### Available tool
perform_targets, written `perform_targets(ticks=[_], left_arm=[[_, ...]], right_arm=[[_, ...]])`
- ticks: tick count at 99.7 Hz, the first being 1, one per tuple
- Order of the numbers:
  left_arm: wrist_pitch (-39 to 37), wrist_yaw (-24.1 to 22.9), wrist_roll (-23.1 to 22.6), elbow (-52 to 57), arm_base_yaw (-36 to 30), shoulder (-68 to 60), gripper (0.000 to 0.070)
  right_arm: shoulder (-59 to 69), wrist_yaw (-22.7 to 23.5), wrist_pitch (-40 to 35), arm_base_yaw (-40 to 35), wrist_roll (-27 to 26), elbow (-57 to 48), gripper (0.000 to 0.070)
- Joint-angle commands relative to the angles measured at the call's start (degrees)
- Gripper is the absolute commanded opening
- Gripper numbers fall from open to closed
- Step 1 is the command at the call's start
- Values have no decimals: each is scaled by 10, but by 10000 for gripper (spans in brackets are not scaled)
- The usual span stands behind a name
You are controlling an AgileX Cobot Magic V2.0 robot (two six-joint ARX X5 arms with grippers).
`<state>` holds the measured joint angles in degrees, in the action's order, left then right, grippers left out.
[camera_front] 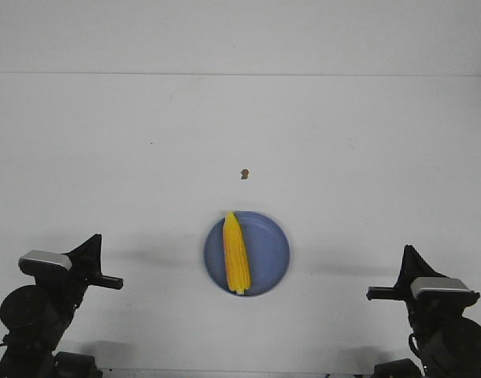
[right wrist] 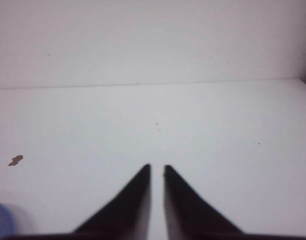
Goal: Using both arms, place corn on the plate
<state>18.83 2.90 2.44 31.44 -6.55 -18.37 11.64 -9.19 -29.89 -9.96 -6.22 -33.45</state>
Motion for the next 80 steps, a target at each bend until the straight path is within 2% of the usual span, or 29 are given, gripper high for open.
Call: perform_targets(ticks=[1, 80], left_arm=[[-9, -2, -5, 5, -1, -2, 4], [-9, -2, -2, 6, -1, -1, 15]], right_arm=[[0, -1, 7, 0, 3, -5, 0], [0, 0, 7, 0, 3, -5, 0]])
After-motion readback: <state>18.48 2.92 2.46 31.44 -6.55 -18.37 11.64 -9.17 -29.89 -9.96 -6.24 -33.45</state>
